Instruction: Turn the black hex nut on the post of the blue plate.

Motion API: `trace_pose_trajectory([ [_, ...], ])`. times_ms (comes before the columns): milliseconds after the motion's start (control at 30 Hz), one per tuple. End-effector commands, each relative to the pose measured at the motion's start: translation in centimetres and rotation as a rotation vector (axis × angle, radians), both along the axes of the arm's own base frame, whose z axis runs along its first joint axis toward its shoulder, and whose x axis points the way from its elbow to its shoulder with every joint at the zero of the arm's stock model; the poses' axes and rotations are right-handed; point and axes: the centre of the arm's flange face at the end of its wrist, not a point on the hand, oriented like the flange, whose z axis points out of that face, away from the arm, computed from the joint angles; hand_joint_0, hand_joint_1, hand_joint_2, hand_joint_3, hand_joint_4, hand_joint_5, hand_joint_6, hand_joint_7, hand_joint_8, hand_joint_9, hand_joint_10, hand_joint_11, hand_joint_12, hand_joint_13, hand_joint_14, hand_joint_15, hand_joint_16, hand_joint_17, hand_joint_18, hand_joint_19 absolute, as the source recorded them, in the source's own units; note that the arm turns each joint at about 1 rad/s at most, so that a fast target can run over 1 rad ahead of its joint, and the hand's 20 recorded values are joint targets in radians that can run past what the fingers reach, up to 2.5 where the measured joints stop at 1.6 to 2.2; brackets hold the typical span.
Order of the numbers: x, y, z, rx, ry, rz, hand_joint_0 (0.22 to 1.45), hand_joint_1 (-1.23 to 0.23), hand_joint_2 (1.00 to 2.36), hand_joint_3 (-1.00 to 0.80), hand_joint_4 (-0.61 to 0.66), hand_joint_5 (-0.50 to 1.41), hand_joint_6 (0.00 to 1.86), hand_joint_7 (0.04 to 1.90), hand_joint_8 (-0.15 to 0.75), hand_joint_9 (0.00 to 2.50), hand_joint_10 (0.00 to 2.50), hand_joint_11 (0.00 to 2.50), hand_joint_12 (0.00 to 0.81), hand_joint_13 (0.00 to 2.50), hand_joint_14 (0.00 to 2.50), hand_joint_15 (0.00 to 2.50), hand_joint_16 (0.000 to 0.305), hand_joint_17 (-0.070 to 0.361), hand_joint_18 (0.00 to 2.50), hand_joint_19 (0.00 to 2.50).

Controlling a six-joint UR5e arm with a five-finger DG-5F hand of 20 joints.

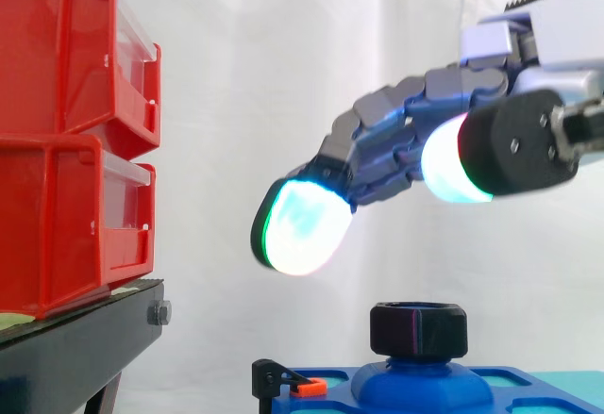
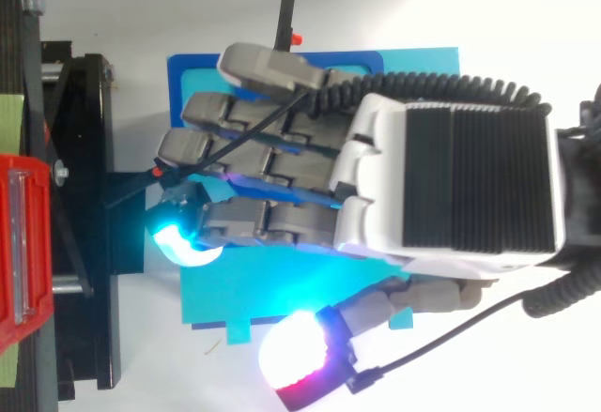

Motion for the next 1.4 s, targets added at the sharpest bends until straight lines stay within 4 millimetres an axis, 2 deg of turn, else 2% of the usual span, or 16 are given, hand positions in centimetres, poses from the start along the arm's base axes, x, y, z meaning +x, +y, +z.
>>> trace_pose_trajectory([
  [0,0.6,0.2,-1.4,-0.005,0.015,0.003,0.46,-0.41,1.00,-0.50,0.16,-0.22,0.50,0.71,0.196,0.24,0.00,0.00,0.312,0.15,0.00,0.00,0.045,0.102,0.00,0.00],
  [33,0.7,0.3,-2.0,-0.005,0.023,0.003,0.46,-0.41,1.00,-0.50,0.16,-0.22,0.50,0.71,0.196,0.24,0.00,0.00,0.312,0.15,0.00,0.00,0.045,0.101,0.00,0.00],
  [200,1.1,0.3,-1.3,-0.011,0.020,0.002,0.46,-0.41,1.00,-0.50,0.16,-0.22,0.50,0.71,0.198,0.24,0.00,0.00,0.313,0.16,0.00,0.00,0.045,0.101,0.00,0.00],
  [600,0.9,0.0,-1.5,-0.054,0.038,0.008,0.46,-0.40,1.00,-0.50,0.15,-0.21,0.50,0.76,0.200,0.24,0.00,0.00,0.315,0.17,0.00,0.00,0.045,0.101,0.00,0.00],
  [800,0.5,-0.2,-1.8,-0.062,0.077,0.025,0.46,-0.38,1.00,-0.50,0.17,-0.22,0.50,0.85,0.195,0.22,0.00,0.00,0.315,0.17,0.00,0.00,0.045,0.102,0.00,0.00],
  [967,0.3,-0.5,-2.0,-0.085,0.097,0.045,0.46,-0.37,1.00,-0.50,0.19,-0.20,0.50,1.02,0.195,0.22,0.00,0.00,0.316,0.18,0.00,0.00,0.046,0.103,0.00,0.00],
  [1367,0.0,-1.6,-1.9,-0.106,0.111,0.060,0.46,-0.37,1.00,-0.50,0.18,-0.21,0.50,1.03,0.200,0.20,0.00,0.00,0.324,0.19,0.00,0.00,0.047,0.105,0.00,0.00],
])
